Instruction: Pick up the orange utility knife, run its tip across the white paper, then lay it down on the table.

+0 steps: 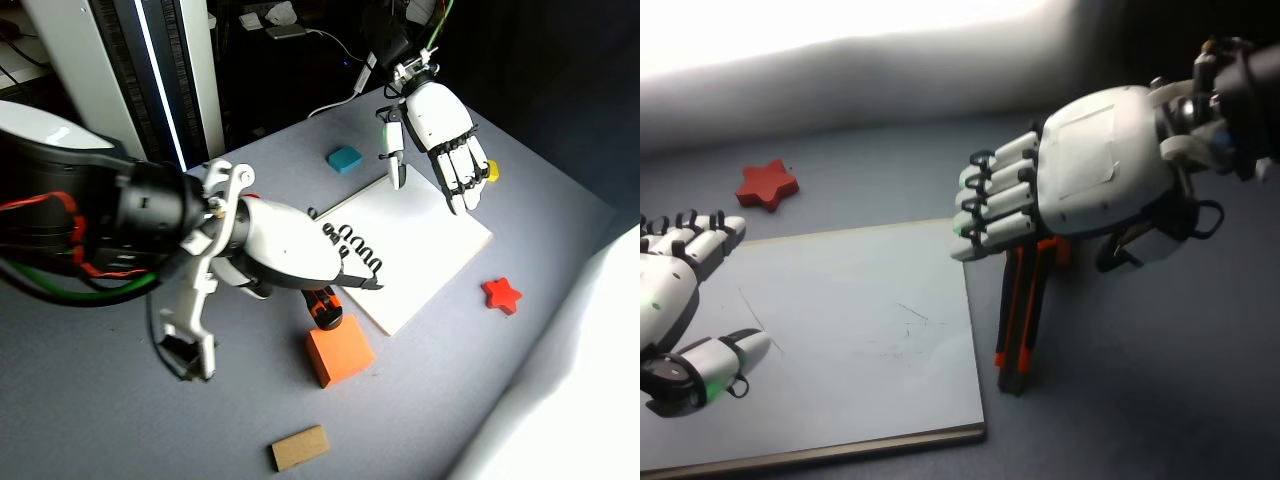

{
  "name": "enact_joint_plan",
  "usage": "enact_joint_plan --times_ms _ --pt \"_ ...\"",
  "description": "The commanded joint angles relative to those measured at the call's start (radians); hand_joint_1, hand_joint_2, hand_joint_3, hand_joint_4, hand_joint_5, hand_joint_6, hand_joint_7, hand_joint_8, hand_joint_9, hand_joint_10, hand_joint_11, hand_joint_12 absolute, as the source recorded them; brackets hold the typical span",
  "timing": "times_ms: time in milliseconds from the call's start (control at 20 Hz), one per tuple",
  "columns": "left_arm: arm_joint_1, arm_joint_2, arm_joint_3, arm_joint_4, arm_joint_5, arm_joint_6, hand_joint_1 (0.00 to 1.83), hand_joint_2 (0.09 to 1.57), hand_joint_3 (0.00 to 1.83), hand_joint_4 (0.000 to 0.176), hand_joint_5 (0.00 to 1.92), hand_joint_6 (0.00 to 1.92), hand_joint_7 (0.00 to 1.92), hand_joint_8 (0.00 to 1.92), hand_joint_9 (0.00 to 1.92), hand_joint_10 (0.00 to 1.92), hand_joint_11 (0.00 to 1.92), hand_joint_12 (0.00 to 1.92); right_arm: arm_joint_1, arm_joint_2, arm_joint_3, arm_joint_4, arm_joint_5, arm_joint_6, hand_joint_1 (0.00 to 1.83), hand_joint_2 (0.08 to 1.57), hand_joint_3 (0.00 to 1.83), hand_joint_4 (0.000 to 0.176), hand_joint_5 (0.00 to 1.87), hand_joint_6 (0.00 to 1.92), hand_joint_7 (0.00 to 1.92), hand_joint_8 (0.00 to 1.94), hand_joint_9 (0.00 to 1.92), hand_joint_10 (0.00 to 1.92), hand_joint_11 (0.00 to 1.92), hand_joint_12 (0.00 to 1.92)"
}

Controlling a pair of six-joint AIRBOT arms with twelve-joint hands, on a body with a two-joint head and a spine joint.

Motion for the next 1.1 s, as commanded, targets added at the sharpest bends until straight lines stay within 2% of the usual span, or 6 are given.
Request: enact_joint_plan --times_ms 0,350,600,800,900,1050 --pt "-0.005 -0.003 0.002 0.041 -0.096 -0.002 0.43 1.29 0.0 0.024 0.1 0.01 0.12 0.0 0.22 0.01 0.0 0.84 0.006 -0.002 0.01 0.025 -0.039 -0.005 1.12 1.09 0.0 0.0 0.0 0.0 0.0 0.0 0.0 0.0 0.0 0.0" --pt "-0.004 -0.006 0.005 0.041 -0.096 -0.003 0.4 1.3 0.0 0.03 0.07 0.0 0.12 0.0 0.22 0.0 0.0 0.84 -0.011 -0.075 0.054 -0.03 -0.082 0.049 1.15 1.08 0.0 0.0 0.0 0.0 0.0 0.0 0.0 0.0 0.0 0.0" --pt "-0.003 -0.009 0.005 0.036 -0.096 -0.005 0.38 1.3 0.0 0.029 0.07 0.0 0.1 0.0 0.22 0.0 0.0 0.85 -0.021 -0.103 0.065 -0.075 -0.065 0.066 1.15 1.08 0.0 0.0 0.0 0.0 0.0 0.0 0.0 0.0 0.0 0.0" --pt "-0.003 -0.011 0.005 0.032 -0.096 -0.006 0.41 1.3 0.0 0.029 0.09 0.01 0.12 0.01 0.24 0.01 0.0 0.84 -0.022 -0.124 0.083 -0.127 -0.054 0.115 1.15 1.1 0.0 0.0 0.0 0.0 0.0 0.0 0.0 0.0 0.0 0.0" --pt "-0.003 -0.012 0.006 0.032 -0.096 -0.006 0.39 1.3 0.0 0.03 0.09 0.0 0.12 0.0 0.23 0.0 0.0 0.86 -0.013 -0.133 0.092 -0.186 -0.019 0.17 1.17 1.09 0.0 0.0 0.0 0.0 0.0 0.0 0.0 0.0 0.0 0.0" --pt "-0.003 -0.013 0.006 0.032 -0.096 -0.006 0.41 1.29 0.0 0.028 0.09 0.01 0.13 0.0 0.21 0.0 0.0 0.89 -0.014 -0.145 0.103 -0.196 -0.014 0.198 1.17 1.09 0.0 0.0 0.0 0.0 0.0 0.0 0.0 0.0 0.0 0.0"
